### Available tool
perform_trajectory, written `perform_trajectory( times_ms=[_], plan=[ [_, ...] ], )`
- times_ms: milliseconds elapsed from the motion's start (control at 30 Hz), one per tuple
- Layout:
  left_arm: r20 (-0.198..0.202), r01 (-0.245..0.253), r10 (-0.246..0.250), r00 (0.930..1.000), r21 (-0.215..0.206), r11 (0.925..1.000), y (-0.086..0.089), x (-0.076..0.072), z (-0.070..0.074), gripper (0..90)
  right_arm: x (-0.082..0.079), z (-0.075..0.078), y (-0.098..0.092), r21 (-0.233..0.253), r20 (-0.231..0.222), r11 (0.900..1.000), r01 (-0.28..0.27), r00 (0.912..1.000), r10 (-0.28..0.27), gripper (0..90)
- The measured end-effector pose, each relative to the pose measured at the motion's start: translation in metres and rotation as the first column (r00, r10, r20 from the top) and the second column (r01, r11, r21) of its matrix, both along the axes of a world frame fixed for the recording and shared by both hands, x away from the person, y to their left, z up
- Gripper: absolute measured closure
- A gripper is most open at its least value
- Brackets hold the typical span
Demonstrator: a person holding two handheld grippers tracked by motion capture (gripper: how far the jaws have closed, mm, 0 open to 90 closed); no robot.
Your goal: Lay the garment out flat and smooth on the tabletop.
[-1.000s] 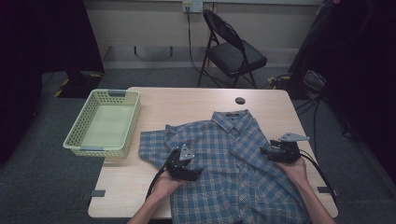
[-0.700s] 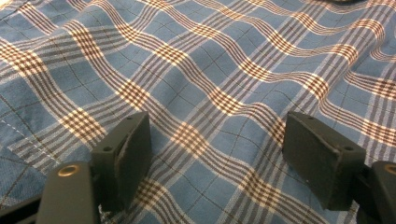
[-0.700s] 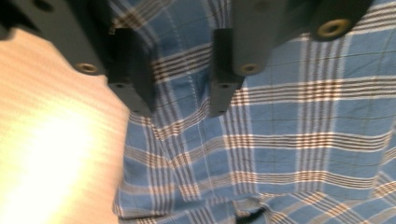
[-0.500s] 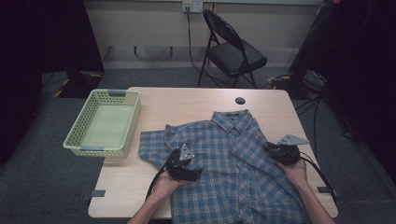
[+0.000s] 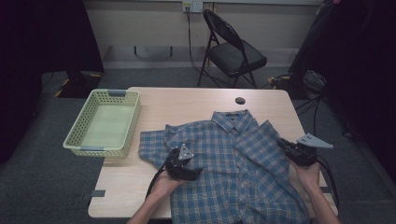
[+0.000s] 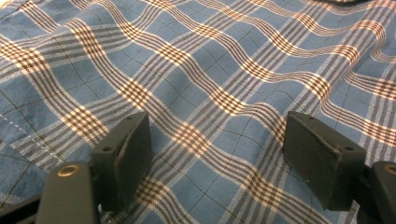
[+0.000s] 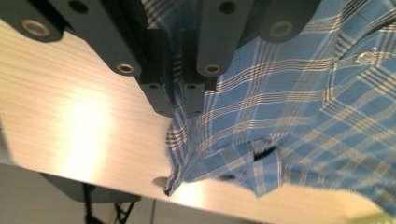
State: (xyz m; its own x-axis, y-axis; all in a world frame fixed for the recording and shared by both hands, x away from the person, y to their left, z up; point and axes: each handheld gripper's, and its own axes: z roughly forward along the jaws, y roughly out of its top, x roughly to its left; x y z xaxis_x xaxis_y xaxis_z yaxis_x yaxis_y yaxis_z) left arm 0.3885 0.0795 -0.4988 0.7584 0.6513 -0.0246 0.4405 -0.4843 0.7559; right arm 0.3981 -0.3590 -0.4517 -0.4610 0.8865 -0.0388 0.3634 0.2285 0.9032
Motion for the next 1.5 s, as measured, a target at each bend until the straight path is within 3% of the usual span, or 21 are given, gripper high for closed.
perform_trajectory(
  times_ms=[167, 267, 467, 600, 633, 733, 833, 900, 933, 967, 1000, 1033, 1200, 1267, 1367, 1500],
  plan=[
    [0.009, -0.001, 0.001, 1.0, 0.012, 0.9999, 0.0, 0.001, 0.0, 23.3, -0.011, 0.01, -0.017, -0.022, 0.027, 0.998, 0.065, 0.9975, -0.065, 84.6],
    [0.009, -0.004, 0.004, 1.0, 0.012, 0.9999, 0.0, 0.001, 0.0, 23.1, -0.013, 0.014, -0.033, -0.008, 0.037, 0.992, 0.123, 0.9917, -0.123, 84.6],
    [0.008, -0.012, 0.012, 0.9999, 0.011, 0.9999, 0.002, 0.002, 0.0, 23.2, -0.014, 0.018, -0.061, -0.002, 0.039, 0.975, 0.221, 0.9746, -0.221, 84.6],
    [0.008, -0.016, 0.016, 0.9998, 0.01, 0.9998, 0.002, 0.003, 0.0, 23.2, -0.015, 0.02, -0.077, 0.004, 0.03, 0.957, 0.29, 0.9565, -0.29, 84.3],
    [0.009, -0.016, 0.016, 0.9998, 0.011, 0.9998, 0.002, 0.003, 0.0, 23.1, -0.016, 0.021, -0.081, 0.006, 0.026, 0.949, 0.315, 0.9487, -0.315, 84.0],
    [0.009, -0.017, 0.017, 0.9998, 0.011, 0.9998, 0.002, 0.003, 0.0, 23.1, -0.023, 0.025, -0.091, 0.002, 0.044, 0.912, 0.41, 0.9112, -0.41, 83.1],
    [0.009, -0.018, 0.018, 0.9998, 0.01, 0.9998, 0.002, 0.003, 0.0, 23.1, -0.033, 0.031, -0.099, -0.016, 0.072, 0.862, 0.506, 0.8605, -0.504, 72.5],
    [0.008, -0.019, 0.019, 0.9998, 0.009, 0.9998, 0.002, 0.003, 0.0, 23.1, -0.04, 0.034, -0.104, -0.005, 0.084, 0.839, 0.545, 0.8358, -0.542, 68.6],
    [0.008, -0.019, 0.019, 0.9998, 0.01, 0.9998, 0.002, 0.003, 0.0, 23.1, -0.044, 0.036, -0.106, -0.007, 0.107, 0.83, 0.558, 0.8254, -0.554, 71.8],
    [0.009, -0.019, 0.019, 0.9998, 0.01, 0.9998, 0.002, 0.003, 0.0, 23.1, -0.048, 0.038, -0.107, -0.001, 0.125, 0.823, 0.569, 0.8163, -0.564, 69.2],
    [0.009, -0.019, 0.019, 0.9998, 0.01, 0.9998, 0.002, 0.003, 0.0, 23.1, -0.05, 0.041, -0.107, -0.002, 0.123, 0.813, 0.583, 0.8067, -0.578, 60.7],
    [0.009, -0.019, 0.019, 0.9998, 0.01, 0.9998, 0.002, 0.003, 0.0, 23.0, -0.052, 0.043, -0.107, 0.014, 0.113, 0.815, 0.579, 0.8091, -0.577, 56.1],
    [0.009, -0.018, 0.018, 0.9998, 0.012, 0.9998, 0.002, 0.003, 0.0, 22.9, -0.058, 0.047, -0.088, 0.034, 0.104, 0.873, 0.487, 0.867, -0.487, 45.7],
    [0.007, -0.014, 0.014, 0.9999, 0.011, 0.9998, 0.002, 0.002, 0.0, 22.5, -0.062, 0.048, -0.073, 0.03, 0.135, 0.893, 0.449, 0.8833, -0.449, 42.3],
    [0.006, -0.011, 0.011, 0.9999, 0.011, 0.9999, 0.002, 0.002, 0.0, 22.1, -0.065, 0.05, -0.051, 0.031, 0.145, 0.921, 0.389, 0.9095, -0.39, 35.1],
    [0.004, -0.006, 0.006, 1.0, 0.01, 0.9999, 0.002, 0.001, 0.0, 21.2, -0.06, 0.051, -0.025, 0.037, 0.108, 0.959, 0.281, 0.9529, -0.283, 25.0]
  ],
)
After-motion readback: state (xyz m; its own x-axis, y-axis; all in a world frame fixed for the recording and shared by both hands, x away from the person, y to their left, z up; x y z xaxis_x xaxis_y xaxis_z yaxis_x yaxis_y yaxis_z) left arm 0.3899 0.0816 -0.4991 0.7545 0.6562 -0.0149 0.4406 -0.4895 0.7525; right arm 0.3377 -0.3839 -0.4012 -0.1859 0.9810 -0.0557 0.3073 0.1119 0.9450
